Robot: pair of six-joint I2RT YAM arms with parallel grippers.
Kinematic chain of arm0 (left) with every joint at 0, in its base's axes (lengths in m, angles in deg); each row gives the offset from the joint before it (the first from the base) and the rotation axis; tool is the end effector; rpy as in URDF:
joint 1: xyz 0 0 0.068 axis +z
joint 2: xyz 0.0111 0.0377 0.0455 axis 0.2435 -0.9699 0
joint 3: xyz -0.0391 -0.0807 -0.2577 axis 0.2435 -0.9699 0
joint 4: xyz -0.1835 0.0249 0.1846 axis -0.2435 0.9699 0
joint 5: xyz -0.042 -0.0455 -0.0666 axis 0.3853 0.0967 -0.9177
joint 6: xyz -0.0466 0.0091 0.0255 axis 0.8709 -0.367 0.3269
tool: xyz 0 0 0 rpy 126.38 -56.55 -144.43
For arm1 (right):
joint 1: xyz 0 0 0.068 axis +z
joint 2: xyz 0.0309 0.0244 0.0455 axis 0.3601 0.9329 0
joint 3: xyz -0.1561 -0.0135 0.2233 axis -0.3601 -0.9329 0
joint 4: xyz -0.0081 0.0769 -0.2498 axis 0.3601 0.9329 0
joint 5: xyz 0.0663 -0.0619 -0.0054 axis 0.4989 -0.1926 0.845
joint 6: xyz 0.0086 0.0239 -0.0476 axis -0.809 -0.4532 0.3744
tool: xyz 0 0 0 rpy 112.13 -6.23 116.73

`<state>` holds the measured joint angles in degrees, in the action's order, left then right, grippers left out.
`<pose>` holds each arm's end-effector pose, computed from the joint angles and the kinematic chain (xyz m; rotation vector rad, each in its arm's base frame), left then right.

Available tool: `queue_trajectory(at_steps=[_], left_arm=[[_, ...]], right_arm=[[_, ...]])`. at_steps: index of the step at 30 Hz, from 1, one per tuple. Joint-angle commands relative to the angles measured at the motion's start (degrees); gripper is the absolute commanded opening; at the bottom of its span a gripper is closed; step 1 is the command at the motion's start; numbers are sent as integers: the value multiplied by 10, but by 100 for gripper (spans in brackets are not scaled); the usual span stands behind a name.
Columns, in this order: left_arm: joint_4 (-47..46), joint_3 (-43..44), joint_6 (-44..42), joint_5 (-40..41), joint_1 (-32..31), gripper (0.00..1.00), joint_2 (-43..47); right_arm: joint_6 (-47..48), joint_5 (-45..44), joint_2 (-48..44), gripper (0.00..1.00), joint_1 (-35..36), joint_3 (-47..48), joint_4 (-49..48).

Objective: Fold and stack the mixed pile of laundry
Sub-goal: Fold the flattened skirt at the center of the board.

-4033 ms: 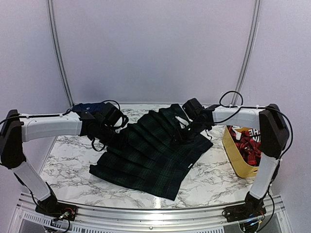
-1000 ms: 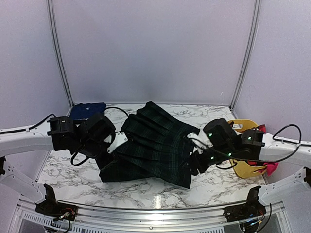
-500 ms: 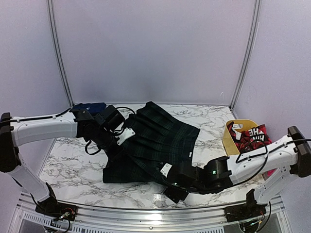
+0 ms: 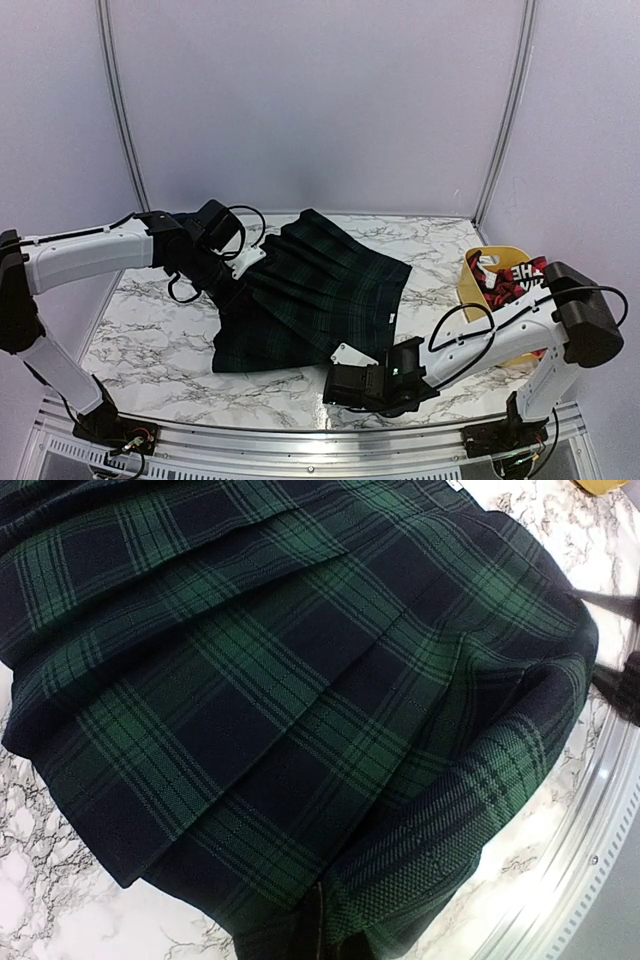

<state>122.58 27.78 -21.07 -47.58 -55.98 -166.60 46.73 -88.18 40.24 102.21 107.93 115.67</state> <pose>0.2365 -0.2228 0.2597 1.1636 2.3597 -0.5119 0.0689 0.2841 0.1487 -1.0543 2.1788 -0.3982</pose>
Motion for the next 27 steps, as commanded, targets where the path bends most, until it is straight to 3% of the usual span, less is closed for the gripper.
queue_trajectory(at_steps=[1, 4, 11, 16, 23, 27], left_arm=[[-6, 4, 3, 4, 5, 0, 28], [18, 4, 20, 4, 2, 0, 67], [123, 7, 50, 81, -13, 0, 212], [149, 43, 54, 126, -14, 0, 229], [106, 218, -38, 303, -12, 0, 45], [62, 350, -69, 330, -7, 0, -104]], right_arm=[[-38, -31, -18, 23, 2, 39, 62], [23, 27, -54, 0, 2, 61, 35], [89, 255, -96, 0, 3, 120, 28], [85, 375, -126, 0, -2, 134, 23], [64, 542, -223, 0, -155, 43, -70], [72, 625, -236, 0, -274, 8, -108]])
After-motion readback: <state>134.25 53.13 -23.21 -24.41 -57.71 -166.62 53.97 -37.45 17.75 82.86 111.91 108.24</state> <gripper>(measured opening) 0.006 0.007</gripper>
